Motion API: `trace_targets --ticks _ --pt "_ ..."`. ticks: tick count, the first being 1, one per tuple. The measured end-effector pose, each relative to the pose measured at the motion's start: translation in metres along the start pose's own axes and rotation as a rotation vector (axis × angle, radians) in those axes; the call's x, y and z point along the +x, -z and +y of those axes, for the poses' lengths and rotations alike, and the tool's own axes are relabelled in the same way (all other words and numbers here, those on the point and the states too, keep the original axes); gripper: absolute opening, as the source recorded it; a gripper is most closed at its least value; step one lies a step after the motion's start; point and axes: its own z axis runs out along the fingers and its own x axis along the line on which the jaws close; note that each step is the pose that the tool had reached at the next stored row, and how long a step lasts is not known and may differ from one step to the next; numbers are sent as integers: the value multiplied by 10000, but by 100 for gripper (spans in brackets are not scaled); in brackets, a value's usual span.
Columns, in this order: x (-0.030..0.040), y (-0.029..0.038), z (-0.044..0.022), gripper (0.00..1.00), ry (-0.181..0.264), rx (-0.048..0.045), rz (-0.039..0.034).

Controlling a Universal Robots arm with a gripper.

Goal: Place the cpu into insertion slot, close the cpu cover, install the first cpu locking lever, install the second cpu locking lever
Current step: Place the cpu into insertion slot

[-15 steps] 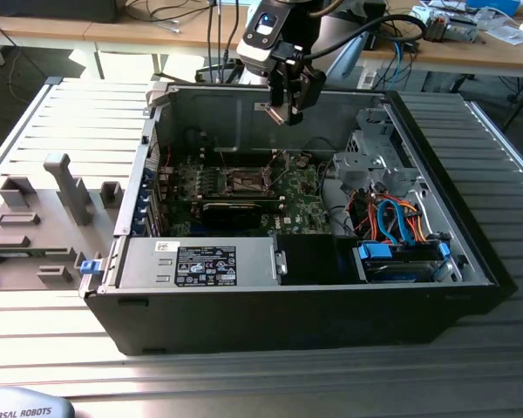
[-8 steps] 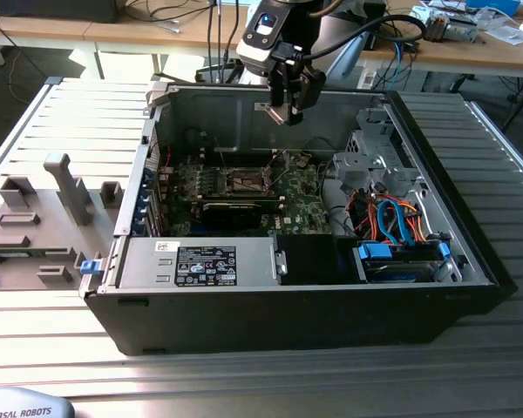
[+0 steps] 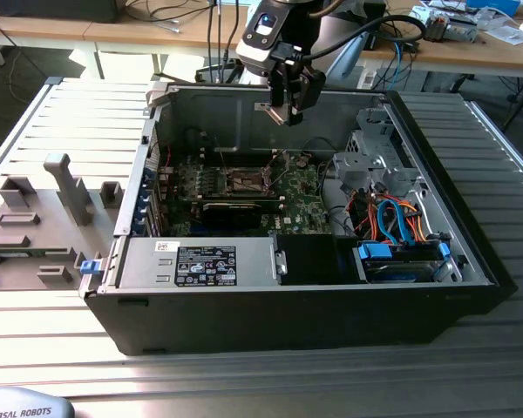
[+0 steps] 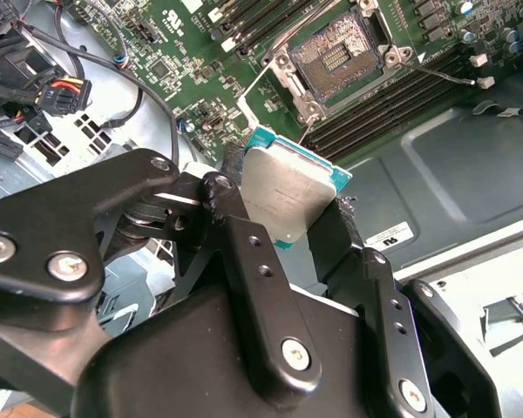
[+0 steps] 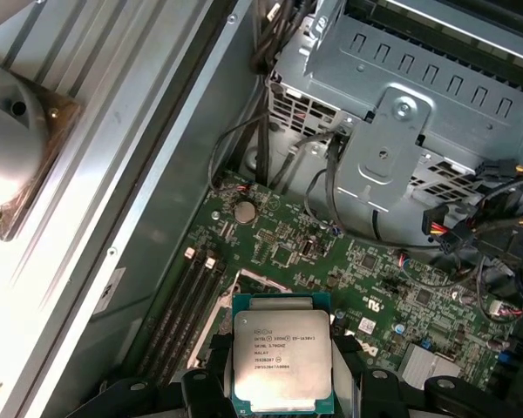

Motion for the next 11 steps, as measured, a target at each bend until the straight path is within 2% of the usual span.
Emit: trace_targets --ticks 11 --pt "0 -5 0 54 -57 1 -9"
